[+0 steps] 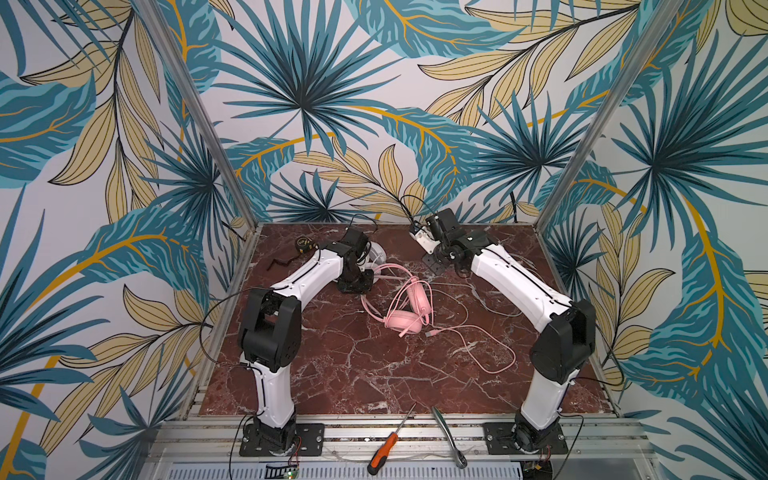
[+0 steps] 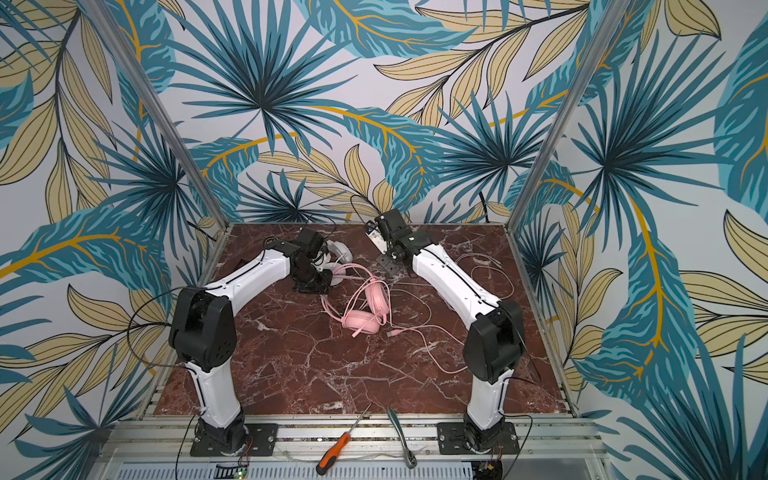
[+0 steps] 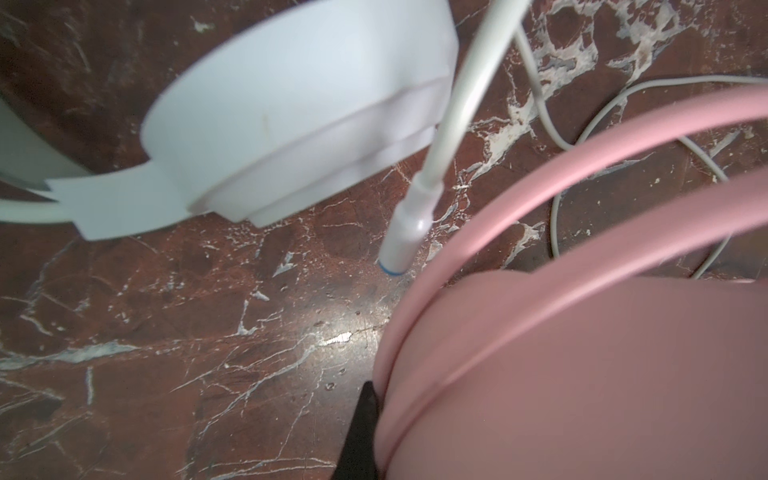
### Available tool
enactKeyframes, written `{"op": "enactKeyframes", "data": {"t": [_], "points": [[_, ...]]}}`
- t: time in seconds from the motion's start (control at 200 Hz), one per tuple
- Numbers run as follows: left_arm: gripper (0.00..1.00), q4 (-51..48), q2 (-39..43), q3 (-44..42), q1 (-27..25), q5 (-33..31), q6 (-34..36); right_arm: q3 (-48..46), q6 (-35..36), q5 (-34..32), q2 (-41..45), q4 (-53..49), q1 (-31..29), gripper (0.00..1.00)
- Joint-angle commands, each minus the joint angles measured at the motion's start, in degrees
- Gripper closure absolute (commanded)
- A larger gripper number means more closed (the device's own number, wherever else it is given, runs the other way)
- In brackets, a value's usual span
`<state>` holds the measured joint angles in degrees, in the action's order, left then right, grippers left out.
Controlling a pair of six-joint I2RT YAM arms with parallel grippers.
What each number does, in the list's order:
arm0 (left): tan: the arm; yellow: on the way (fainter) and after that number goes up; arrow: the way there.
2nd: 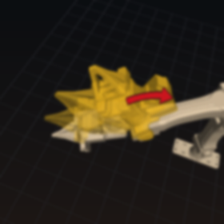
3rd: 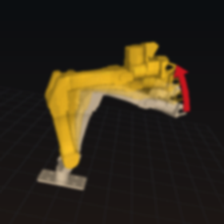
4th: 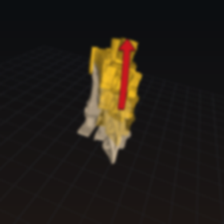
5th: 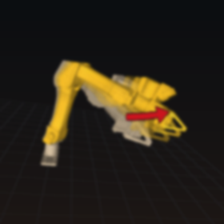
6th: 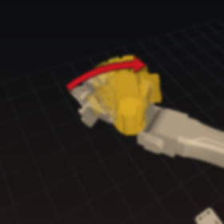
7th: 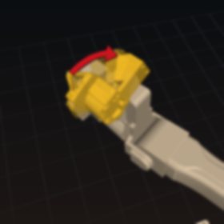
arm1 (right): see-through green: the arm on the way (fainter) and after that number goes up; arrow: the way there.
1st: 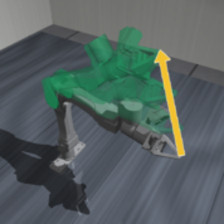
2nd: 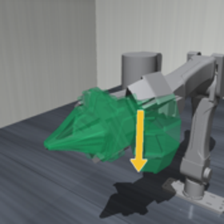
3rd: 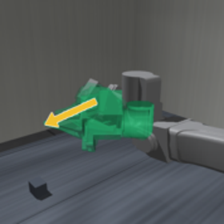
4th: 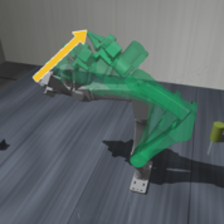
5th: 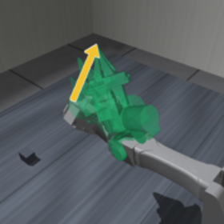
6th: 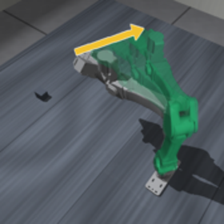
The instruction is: Wrap the headphones
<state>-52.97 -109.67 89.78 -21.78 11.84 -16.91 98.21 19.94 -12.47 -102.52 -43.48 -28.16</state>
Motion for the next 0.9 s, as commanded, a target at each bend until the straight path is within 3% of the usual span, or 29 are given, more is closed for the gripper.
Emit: {"op": "enactKeyframes", "data": {"t": [0.0,0.24,0.446,0.896], "points": [[1.0,0.4,1.3,0.0,0.6,3.9,-0.1,-8.3,-8.0,5.0,7.4,6.0,1.2,0.58],[1.0,0.5,1.2,0.9,1.5,5.7,-0.3,-28.5,-12.4,8.9,20.1,19.3,2.0,0.5],[1.0,0.4,1.0,1.7,1.8,6.3,-0.5,-39.9,-14.5,11.8,26.9,24.8,2.0,0.44],[1.0,0.5,1.2,1.8,2.3,7.3,-1.7,-62.8,-18.2,27.5,39.5,44.3,1.9,0.45]]}}
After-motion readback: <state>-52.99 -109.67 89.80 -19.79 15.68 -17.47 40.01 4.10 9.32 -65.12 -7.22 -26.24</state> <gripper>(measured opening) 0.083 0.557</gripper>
